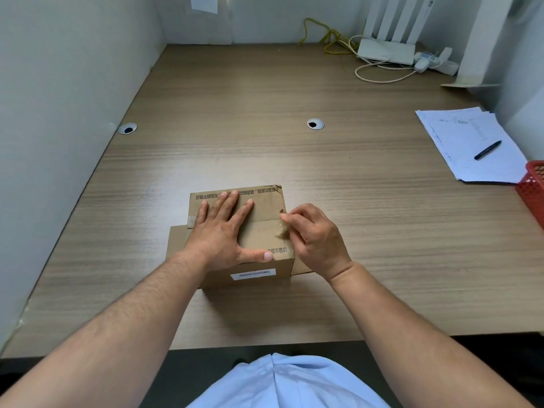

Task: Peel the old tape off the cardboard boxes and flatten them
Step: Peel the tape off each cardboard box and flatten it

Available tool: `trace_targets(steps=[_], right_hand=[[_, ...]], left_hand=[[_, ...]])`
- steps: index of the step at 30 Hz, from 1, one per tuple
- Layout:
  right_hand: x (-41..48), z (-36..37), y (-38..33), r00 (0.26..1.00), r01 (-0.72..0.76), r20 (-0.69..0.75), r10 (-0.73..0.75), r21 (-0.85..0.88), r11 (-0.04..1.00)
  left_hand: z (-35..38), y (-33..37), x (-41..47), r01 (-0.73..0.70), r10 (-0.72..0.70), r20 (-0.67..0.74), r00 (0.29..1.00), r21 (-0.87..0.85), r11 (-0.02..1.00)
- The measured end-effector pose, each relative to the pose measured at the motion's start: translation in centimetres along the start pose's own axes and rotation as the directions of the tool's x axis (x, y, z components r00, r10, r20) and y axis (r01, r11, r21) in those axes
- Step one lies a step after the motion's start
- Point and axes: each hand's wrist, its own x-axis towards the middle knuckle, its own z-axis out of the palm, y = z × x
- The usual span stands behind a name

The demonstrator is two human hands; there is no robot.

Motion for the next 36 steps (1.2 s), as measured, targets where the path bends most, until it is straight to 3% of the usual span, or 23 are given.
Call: trace_targets(steps=[3,6,9,13,18,23,26,29,31,36], right_hand=[[-0.3,-1.3,-0.3,0.953,-0.301,0.093,0.287,0.260,0.917],[1.5,-1.4,0.5,0.806,-0.591,0.280,0.522,0.313,0.744],[3.2,-0.7,0.5,0.725,-0.676,0.410,0.554,0.270,0.685],[4.1,-0.5,1.0,0.676,-0.702,0.547,0.494,0.275,0.657],[3.9,-0.8,1.4,0.703,-0.661,0.527,0.478,0.236,0.712],[1.9,-1.1,1.1,0.776,-0.624,0.407,0.483,0.375,0.686],[0.8,-1.2,0.4,0.868,-0.494,0.254,0.426,0.372,0.786],[-0.5,-1.3,-0.4,0.968,-0.249,0.083,0.235,0.267,0.931],[-1.2,-1.5,-0.4,0.982,-0.187,0.028,0.186,0.222,0.957],[-1.6,-2.0,-0.1,0.971,-0.240,0.044,0.236,0.178,0.954]], left_hand=[[-0.1,0.0,0.1,0.000,0.000,0.009,1.000,0.001,1.000],[-0.2,0.3,0.1,0.006,-0.006,0.019,1.000,-0.009,1.000],[0.0,0.8,-0.3,-0.003,0.003,0.012,1.000,0.001,1.000],[0.7,0.9,-1.0,-0.047,0.047,0.001,0.999,0.031,0.998],[0.7,0.5,-0.8,-0.045,0.045,0.005,0.999,0.057,0.997],[0.8,0.5,-0.9,-0.036,0.036,0.006,0.999,0.053,0.998],[0.8,0.6,-0.9,-0.034,0.034,0.007,0.999,0.052,0.998],[0.4,0.8,-0.6,0.002,-0.002,0.008,1.000,0.039,0.999],[0.2,0.8,-0.3,0.026,-0.026,0.009,1.000,0.042,0.999],[0.5,0.7,-0.1,0.026,-0.026,-0.009,1.000,0.074,0.997]])
